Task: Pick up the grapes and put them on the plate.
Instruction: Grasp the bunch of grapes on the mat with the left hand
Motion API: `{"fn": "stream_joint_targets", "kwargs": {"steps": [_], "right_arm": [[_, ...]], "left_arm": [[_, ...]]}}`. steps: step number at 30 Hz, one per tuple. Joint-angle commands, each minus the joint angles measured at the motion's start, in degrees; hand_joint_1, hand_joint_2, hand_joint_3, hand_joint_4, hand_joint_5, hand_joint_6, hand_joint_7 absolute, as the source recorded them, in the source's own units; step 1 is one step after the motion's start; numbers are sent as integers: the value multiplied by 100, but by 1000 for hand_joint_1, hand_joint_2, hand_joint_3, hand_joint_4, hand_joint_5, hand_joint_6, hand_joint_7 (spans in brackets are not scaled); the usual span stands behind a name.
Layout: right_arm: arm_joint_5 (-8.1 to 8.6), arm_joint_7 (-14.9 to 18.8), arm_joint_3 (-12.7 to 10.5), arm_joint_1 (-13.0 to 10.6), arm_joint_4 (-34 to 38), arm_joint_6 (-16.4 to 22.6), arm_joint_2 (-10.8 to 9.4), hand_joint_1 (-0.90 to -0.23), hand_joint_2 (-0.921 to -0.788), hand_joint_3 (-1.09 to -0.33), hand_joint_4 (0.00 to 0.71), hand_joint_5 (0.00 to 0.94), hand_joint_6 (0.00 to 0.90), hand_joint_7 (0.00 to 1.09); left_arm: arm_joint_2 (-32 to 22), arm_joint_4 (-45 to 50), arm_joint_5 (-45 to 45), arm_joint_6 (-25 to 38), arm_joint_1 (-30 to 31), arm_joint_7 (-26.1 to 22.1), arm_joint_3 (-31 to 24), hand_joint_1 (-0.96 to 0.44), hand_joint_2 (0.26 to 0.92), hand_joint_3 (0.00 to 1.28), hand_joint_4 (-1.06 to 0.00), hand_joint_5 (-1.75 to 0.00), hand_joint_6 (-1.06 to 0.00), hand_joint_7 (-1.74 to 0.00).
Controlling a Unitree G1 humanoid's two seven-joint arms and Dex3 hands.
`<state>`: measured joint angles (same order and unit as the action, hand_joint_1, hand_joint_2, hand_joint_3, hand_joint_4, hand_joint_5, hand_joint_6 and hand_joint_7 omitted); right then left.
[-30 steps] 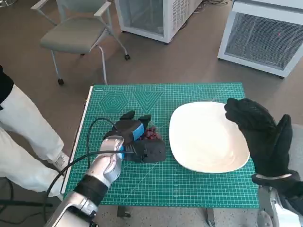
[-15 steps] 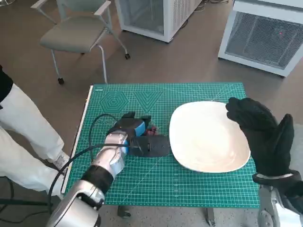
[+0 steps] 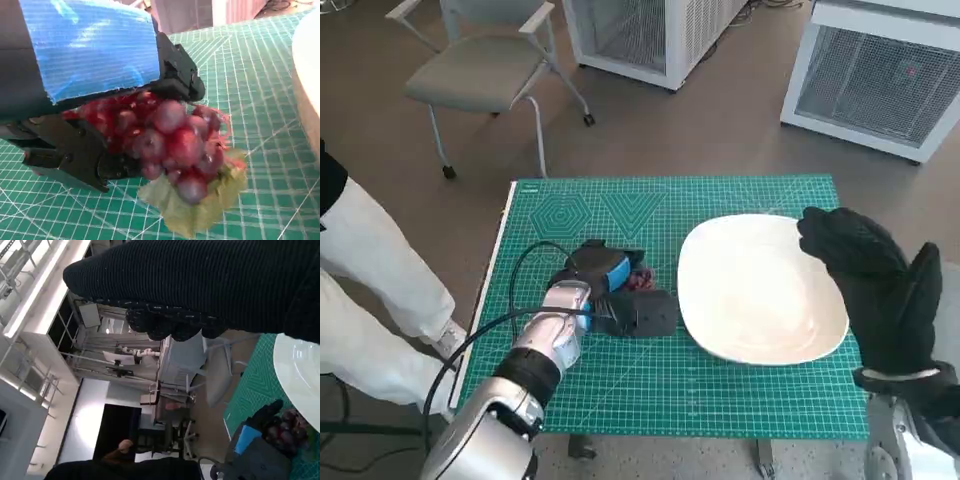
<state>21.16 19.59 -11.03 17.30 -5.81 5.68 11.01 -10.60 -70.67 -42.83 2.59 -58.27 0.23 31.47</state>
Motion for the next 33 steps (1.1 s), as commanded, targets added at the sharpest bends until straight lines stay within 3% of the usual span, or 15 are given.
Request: {"fn": "stream_joint_targets", "kwargs": {"steps": [1,5,8,18,33], "right_arm": [[-11,-65,6,-116,15,-81,-24,-319,-921,-594,365,902,258,1012],[-20,-84,12,-108,16,-81,-25,-319,-921,-594,365,902,259,1011],[-21,-87,20,-99,17,-76,-25,-319,-921,-594,366,901,259,1011],[-15,-63,23,-63,60,-60,-15,-320,-921,-593,367,900,259,1010],[10,-40,28,-77,-4,-93,9,-321,-921,-593,368,899,260,1011]], "left_arm": [[-30,-44,0,-5,23,-196,91,342,806,557,-378,-1611,-610,-516],[-56,-33,39,-1,8,-261,85,116,885,339,-433,-1461,-492,-1114],[-67,-37,80,2,3,-308,57,40,909,277,-445,-1420,-464,-1292],[-120,41,175,-30,11,-377,-12,3,921,254,-441,-1413,-446,-1381],[-302,531,235,22,121,-379,-82,3,921,356,-327,-1534,-333,-1498]]}}
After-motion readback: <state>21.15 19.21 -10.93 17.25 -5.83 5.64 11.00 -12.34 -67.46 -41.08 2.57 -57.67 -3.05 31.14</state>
